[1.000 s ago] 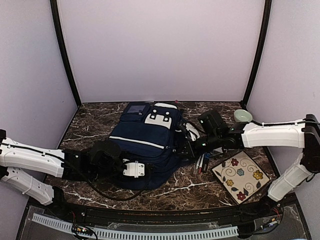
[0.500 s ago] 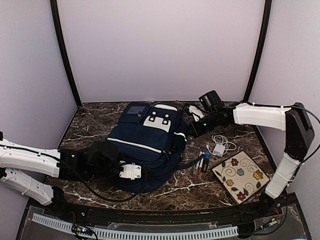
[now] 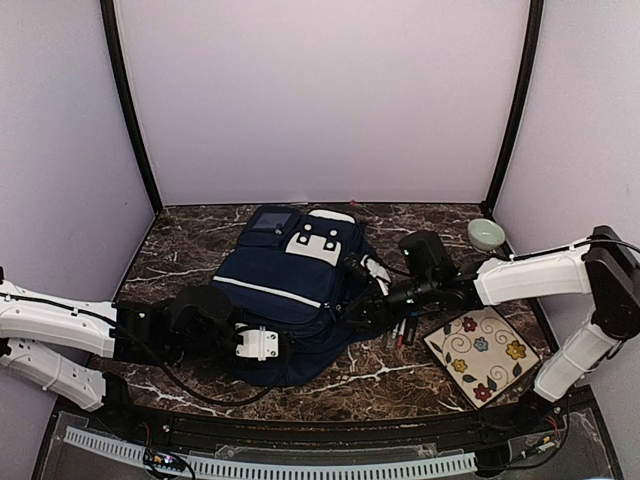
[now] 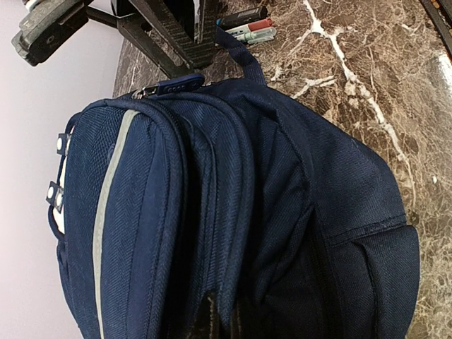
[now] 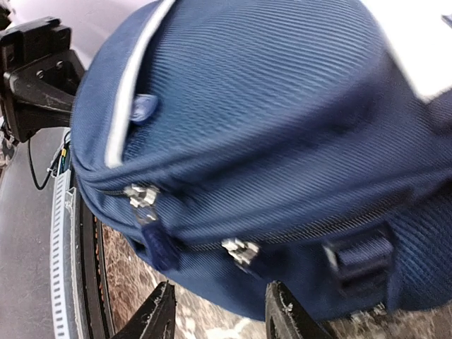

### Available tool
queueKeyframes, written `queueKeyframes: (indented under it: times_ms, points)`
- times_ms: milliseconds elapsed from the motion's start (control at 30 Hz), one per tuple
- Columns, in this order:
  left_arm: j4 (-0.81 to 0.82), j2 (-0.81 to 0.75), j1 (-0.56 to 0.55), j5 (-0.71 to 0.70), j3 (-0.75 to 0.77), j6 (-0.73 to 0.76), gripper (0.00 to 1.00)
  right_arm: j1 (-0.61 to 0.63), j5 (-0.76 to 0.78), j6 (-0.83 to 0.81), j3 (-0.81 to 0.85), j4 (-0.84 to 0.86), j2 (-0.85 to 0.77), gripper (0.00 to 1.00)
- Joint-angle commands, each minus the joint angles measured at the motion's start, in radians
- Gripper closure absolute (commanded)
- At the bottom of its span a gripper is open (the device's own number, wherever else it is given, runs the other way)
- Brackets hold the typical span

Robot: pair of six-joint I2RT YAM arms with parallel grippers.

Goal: Pack the student bag
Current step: Pick up the largest pocket of the bag from the student bag, then zip the student bag into the largest pocket of the bag.

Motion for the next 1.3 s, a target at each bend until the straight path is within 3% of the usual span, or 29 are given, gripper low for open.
queueKeyframes:
  times_ms: [0,133,700,733,833,1100,1267]
  points:
    - [-0.021,-0.018,-0.018,0.022,0.008,-0.02,1.0,0.029,0.084,0.009,-0.017,0.175,0.016,0.59]
    - [-0.018,-0.016,-0.018,0.021,0.01,-0.02,1.0,0.029,0.142,0.004,-0.018,0.177,0.036,0.65]
    - [-0.018,-0.006,-0.018,0.022,0.024,-0.014,1.0,0.055,0.147,0.0,-0.022,0.223,0.095,0.68]
    - [-0.019,-0.005,-0.018,0.02,0.025,-0.013,1.0,0.055,0.146,0.0,-0.02,0.225,0.097,0.72]
    - [-0.028,-0.009,-0.018,0.02,0.027,-0.014,1.0,0.054,0.147,-0.005,-0.011,0.21,0.089,1.0]
    - [-0.093,-0.035,-0.028,0.074,0.025,-0.036,1.0,-0.048,0.324,0.008,0.132,-0.06,0.011,1.0]
    - [-0.095,-0.045,-0.038,0.078,0.018,-0.037,1.0,-0.113,0.336,-0.055,0.3,-0.318,0.11,1.0]
